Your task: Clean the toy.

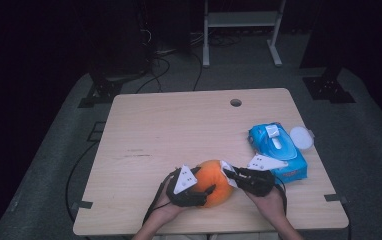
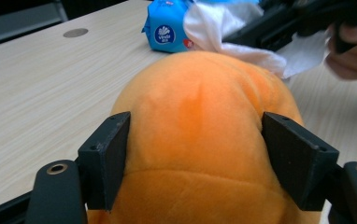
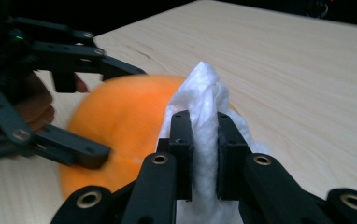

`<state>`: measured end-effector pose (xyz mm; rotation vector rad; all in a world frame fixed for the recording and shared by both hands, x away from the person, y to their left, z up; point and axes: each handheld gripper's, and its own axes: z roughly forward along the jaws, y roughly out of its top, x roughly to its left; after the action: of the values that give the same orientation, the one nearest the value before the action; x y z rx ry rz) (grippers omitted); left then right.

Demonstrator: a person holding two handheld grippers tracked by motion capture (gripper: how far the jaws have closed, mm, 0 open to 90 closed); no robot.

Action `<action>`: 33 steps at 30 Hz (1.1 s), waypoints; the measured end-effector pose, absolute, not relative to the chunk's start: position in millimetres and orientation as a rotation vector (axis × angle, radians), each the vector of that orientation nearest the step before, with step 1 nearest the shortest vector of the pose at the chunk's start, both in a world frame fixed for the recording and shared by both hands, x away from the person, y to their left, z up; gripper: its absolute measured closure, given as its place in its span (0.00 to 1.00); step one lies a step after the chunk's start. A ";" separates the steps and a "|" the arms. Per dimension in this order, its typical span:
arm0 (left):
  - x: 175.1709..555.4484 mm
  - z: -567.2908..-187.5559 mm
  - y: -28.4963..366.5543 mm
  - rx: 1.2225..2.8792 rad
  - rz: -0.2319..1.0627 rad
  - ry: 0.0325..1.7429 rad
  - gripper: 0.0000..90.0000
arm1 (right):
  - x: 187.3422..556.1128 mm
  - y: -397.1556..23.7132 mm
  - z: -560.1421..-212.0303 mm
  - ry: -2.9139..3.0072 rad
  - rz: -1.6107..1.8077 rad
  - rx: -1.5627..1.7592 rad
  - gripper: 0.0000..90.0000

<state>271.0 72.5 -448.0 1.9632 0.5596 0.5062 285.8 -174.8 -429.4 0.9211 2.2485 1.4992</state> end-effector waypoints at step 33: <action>272.7 -445.2 78.6 1.925 0.406 0.563 0.11 | 270.5 -161.6 -419.3 2.306 1.468 0.718 0.88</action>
<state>272.7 78.6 -445.2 1.9249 0.5631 0.4061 270.5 -161.6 -419.3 0.7176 2.3061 1.4679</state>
